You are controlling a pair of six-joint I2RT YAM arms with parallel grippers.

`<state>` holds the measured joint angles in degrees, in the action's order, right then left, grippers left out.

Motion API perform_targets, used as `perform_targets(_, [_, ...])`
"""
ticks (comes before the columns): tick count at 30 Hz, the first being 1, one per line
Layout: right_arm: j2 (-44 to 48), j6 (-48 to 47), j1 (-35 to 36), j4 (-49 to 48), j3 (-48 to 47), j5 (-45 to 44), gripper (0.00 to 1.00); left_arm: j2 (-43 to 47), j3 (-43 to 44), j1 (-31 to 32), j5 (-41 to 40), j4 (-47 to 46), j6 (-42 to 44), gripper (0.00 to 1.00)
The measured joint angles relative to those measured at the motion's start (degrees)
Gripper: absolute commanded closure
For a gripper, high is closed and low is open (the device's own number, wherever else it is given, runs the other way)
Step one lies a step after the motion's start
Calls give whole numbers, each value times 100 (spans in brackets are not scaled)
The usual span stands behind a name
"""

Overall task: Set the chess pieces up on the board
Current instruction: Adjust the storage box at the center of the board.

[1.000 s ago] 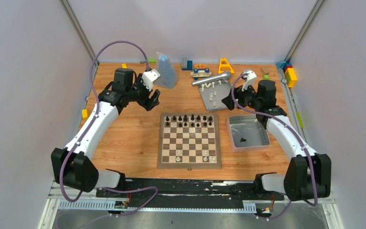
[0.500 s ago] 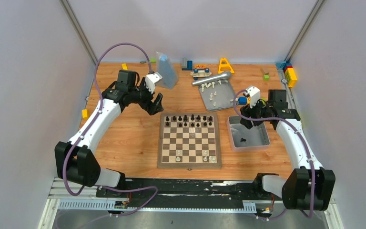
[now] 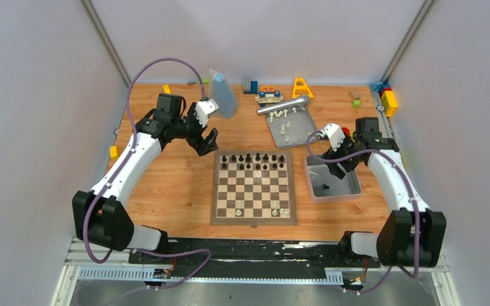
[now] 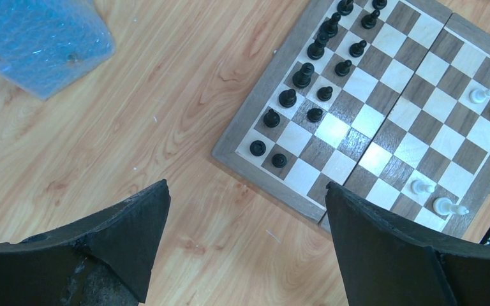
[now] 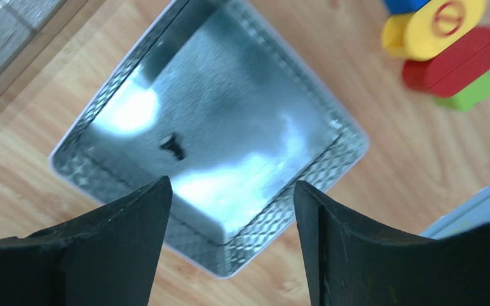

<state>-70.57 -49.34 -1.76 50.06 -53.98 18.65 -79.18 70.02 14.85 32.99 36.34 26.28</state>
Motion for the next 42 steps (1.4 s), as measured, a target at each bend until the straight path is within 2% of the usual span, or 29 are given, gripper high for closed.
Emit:
perform_targets(8, [-1615, -682, 70, -339, -1274, -129, 28, 0, 0, 0, -55, -13, 136, 0])
perform_targets(21, [-2806, -1268, 485, -345, -1727, -450, 36, 0, 0, 0, -114, -13, 264, 0])
perform_targets(24, [-3067, -1276, 485, -376, -1784, -476, 43, 0, 0, 0, -118, -15, 264, 0])
perform_targets(31, [-3338, -1266, 463, -363, -1786, -579, 68, 0, 0, 0, -116, -15, 264, 0])
perform_targets(38, [-3281, -1270, 153, -420, -1696, -710, 85, 0, 0, 0, -114, -15, 273, 0])
perform_targets(42, [-3097, -1244, -195, -431, -1460, -778, 90, 0, 0, 0, -109, -15, 284, 0])
